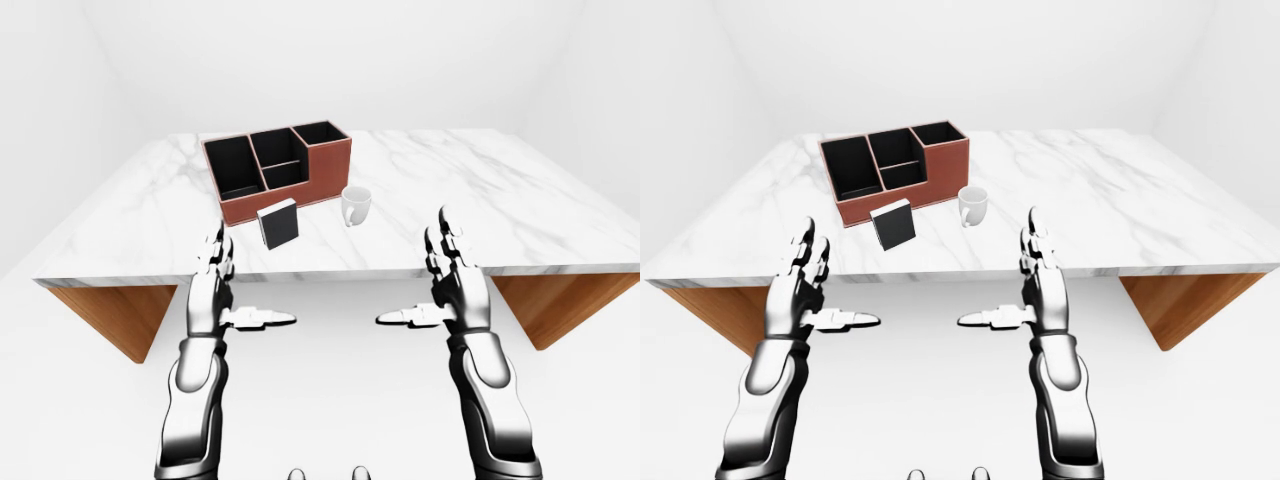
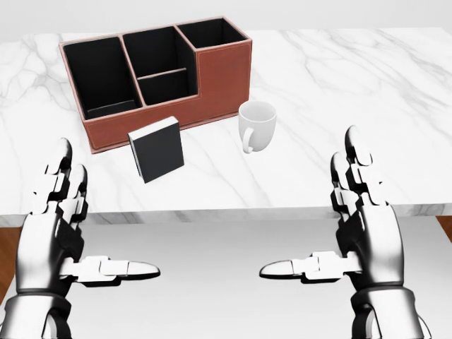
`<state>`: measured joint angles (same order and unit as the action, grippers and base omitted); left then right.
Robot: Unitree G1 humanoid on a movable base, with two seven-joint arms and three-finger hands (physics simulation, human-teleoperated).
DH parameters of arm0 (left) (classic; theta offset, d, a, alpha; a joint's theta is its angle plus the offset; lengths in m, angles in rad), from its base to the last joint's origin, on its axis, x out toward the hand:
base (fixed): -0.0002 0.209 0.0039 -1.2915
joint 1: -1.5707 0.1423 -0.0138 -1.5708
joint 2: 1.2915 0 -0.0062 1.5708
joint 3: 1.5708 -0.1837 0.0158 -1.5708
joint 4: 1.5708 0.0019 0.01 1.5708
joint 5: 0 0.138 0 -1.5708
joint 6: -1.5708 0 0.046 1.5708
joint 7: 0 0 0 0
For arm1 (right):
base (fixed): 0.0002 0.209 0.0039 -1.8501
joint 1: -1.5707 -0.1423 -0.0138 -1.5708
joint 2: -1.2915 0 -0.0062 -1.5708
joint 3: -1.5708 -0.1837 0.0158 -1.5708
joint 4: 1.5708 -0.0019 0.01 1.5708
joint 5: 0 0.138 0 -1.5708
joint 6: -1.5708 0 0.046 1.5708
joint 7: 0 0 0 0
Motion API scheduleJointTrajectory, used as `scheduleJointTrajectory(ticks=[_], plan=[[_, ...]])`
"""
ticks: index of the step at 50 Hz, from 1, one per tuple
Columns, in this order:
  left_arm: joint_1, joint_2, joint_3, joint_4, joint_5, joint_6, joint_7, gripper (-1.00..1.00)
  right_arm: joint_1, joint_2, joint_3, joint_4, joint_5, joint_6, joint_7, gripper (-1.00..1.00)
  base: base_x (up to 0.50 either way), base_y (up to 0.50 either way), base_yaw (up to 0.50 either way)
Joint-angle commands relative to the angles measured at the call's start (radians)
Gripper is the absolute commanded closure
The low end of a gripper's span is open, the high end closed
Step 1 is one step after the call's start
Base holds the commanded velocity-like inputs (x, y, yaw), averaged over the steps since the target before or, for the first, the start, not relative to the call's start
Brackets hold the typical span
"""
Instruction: Pick up the book and place it in the front compartment of the caddy.
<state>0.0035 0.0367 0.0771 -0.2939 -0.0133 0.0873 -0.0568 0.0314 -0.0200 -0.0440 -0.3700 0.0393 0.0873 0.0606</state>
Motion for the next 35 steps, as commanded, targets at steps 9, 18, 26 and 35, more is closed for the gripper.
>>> scheduleJointTrajectory(ticks=[9, 18, 26, 35], plan=[[0.007, 0.001, 0.011, -0.111, 0.001, 0.0, -0.017, -1.0, 0.006, 0.002, -0.002, -0.084, 0.0, 0.0, 0.003, -1.0, 0.0, 0.0, 0.0], [0.006, 0.0, 0.009, -0.1, 0.003, 0.0, -0.019, -1.0, 0.006, 0.003, -0.004, -0.094, 0.021, 0.0, 0.014, -1.0, 0.0, 0.0, 0.0], [0.006, -0.001, 0.009, -0.102, 0.003, 0.0, -0.02, -1.0, 0.016, 0.002, 0.007, -0.124, -0.006, 0.0, 0.026, -1.0, 0.0, 0.3, 0.0], [0.009, -0.001, 0.009, -0.109, 0.001, 0.0, -0.02, -1.0, 0.019, 0.004, 0.009, -0.122, -0.005, 0.0, 0.023, -1.0, 0.0, 0.5, 0.0]])
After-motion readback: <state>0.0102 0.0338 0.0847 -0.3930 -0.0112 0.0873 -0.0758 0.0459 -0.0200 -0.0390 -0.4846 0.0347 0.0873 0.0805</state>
